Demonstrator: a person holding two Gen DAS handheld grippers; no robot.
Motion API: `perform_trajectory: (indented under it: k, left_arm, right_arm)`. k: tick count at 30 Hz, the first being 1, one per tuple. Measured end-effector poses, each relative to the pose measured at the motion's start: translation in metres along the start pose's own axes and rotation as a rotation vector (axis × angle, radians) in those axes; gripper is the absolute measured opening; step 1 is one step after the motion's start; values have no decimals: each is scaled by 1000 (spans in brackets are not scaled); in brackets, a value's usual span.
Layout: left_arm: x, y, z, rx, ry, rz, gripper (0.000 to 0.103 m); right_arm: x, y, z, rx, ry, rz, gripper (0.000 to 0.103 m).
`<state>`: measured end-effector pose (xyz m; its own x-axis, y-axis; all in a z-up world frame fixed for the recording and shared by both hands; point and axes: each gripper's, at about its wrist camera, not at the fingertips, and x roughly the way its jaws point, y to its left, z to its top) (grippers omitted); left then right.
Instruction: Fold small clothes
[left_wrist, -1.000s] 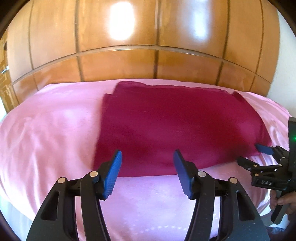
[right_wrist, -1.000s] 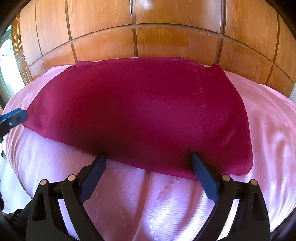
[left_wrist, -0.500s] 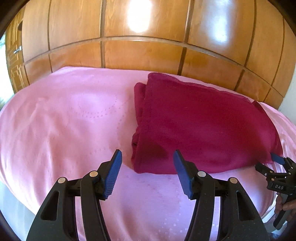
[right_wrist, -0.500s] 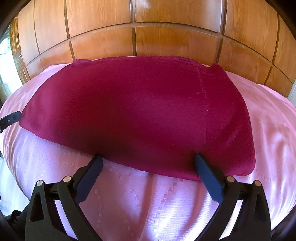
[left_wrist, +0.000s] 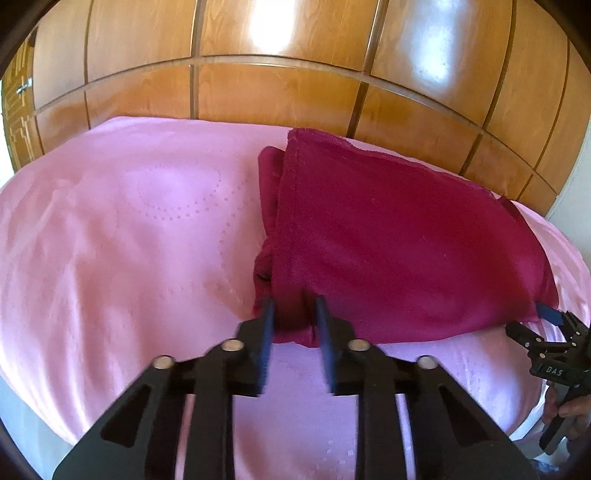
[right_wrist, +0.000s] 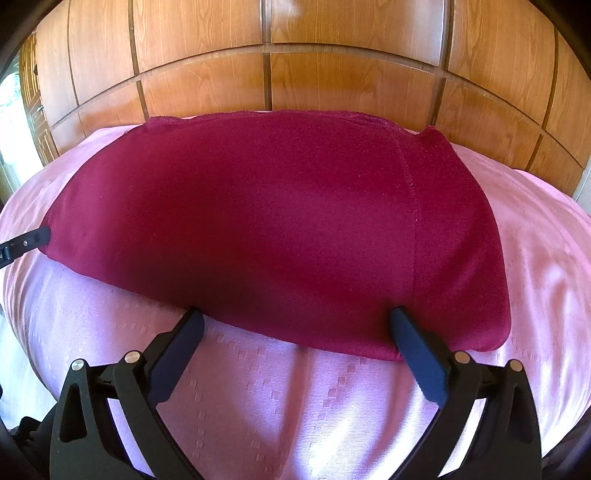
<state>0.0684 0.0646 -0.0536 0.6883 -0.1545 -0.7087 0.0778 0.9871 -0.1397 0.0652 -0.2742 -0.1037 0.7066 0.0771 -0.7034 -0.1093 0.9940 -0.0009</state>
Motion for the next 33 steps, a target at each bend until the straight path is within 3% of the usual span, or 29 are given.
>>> perform_trajectory:
  k: [8, 13, 18, 23, 28, 33]
  left_arm:
    - [8, 14, -7, -57, 24, 1, 12]
    - [-3, 22, -2, -122, 7, -8, 23]
    - [-26, 18, 9, -104, -57, 9, 23]
    - [-38, 2, 25, -57, -104, -32, 23]
    - [-22, -25, 33, 15, -73, -86, 23]
    - [1, -54, 41, 78, -28, -133, 23]
  right_arm:
    - [0, -2, 0, -6, 6, 11, 101]
    - [-9, -12, 6, 20, 24, 82, 100]
    - [-35, -49, 19, 171, -27, 191, 97]
    - [-49, -114, 30, 395, -106, 218, 95]
    - [-15, -168, 32, 554, -75, 214, 77]
    - [19, -186, 39, 609, -21, 271, 67]
